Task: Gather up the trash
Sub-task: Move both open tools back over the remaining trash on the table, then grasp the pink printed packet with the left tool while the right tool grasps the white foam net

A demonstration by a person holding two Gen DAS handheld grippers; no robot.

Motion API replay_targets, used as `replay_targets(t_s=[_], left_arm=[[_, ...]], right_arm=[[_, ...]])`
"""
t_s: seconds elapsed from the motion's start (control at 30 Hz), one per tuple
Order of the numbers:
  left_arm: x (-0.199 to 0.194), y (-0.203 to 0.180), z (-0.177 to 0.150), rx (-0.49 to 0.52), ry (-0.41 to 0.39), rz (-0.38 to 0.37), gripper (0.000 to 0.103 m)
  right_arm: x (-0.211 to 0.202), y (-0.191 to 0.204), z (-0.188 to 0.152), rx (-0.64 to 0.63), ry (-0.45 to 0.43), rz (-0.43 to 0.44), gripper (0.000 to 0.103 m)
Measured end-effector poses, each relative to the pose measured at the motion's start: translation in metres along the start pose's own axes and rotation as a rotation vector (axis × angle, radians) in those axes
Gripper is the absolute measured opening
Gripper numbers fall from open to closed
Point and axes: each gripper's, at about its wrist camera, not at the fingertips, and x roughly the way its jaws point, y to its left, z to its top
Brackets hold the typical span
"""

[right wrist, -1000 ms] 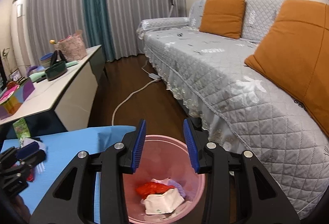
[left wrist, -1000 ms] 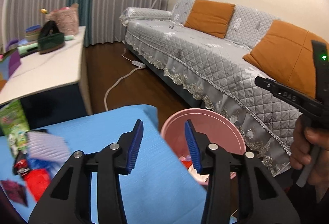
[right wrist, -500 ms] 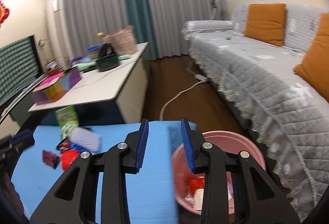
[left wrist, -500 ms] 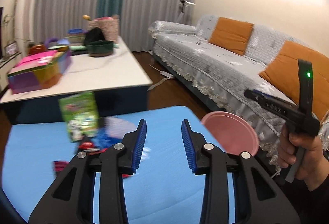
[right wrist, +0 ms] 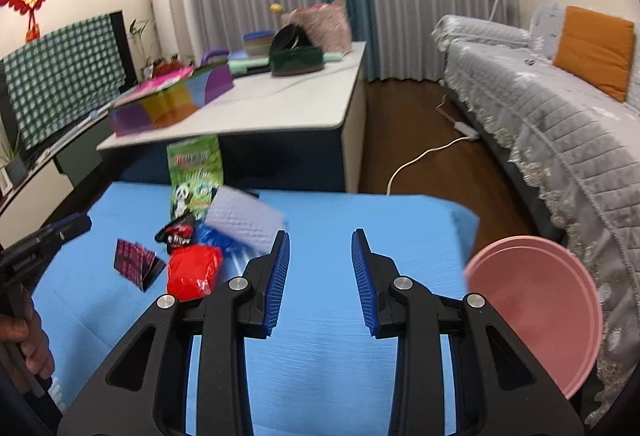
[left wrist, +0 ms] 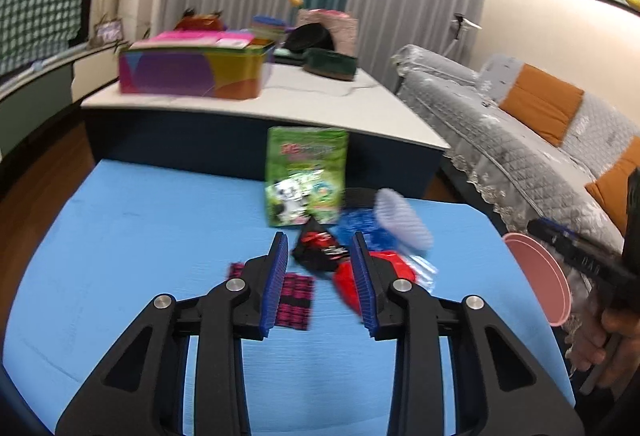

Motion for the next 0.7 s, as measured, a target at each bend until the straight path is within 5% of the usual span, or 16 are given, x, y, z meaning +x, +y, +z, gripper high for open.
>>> replay_targets(t_s=[0.23, 0.4, 0.7], left_arm=[[0.022, 0.034, -0.007, -0.076, 0.047, 0.064, 0.033], [0.042, 0.047, -0.011, -0.108, 0.103, 0.095, 0.051], [0.062, 0.057, -0.022, -0.127, 0.163, 0.094, 0.052]], right_arm=[[0.047, 0.017, -0.008, -0.015, 0.067, 0.030, 0.034], [0.073, 0.027, -0.001, -0.058, 0.087, 0.042, 0.051], [0.113, 0.049, 0.003, -0.184, 0.134, 0.059, 0.057]])
